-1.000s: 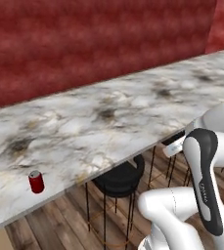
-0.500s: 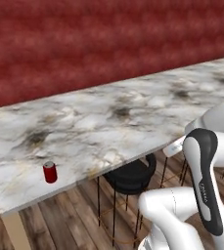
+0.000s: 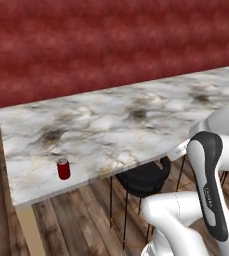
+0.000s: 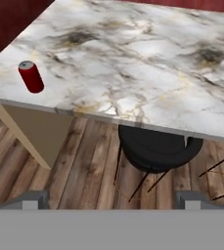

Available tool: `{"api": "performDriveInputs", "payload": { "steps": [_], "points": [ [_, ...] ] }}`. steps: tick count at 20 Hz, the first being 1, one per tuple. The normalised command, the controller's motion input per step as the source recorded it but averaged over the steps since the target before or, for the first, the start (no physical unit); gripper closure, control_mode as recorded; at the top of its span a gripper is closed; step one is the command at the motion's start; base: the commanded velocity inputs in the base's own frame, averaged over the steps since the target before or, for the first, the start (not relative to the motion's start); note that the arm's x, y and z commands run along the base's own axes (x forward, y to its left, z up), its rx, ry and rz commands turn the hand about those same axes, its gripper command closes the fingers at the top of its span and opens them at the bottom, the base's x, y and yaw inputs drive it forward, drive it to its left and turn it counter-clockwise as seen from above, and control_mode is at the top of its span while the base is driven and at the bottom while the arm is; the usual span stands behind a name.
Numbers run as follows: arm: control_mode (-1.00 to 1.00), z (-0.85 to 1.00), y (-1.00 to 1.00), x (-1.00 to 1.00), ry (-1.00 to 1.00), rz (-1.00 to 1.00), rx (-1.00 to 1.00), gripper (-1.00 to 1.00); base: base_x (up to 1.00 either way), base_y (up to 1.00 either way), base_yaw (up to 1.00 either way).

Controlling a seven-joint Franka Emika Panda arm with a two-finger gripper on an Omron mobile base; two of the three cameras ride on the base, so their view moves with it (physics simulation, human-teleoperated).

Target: Four empty soda cans are scattered around the kitchen. Gather all the cans and cluster them next to the stove for recycling.

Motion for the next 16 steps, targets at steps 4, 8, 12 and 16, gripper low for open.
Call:
{"api": "performDriveInputs", "payload": {
  "steps": [4, 8, 12, 16],
  "points": [
    [1.00, 0.00, 0.00, 0.00, 0.00, 0.00, 0.00, -1.00, 0.00, 0.33, 0.21],
    [1.00, 0.00, 0.00, 0.00, 0.00, 0.00, 0.00, -1.00, 0.00, 0.33, 0.21],
    [1.00, 0.00, 0.00, 0.00, 0.00, 0.00, 0.00, -1.00, 0.04, 0.33, 0.20],
    [1.00, 0.00, 0.00, 0.00, 0.00, 0.00, 0.00, -1.00, 0.10, 0.32, 0.18]
  ]
}}
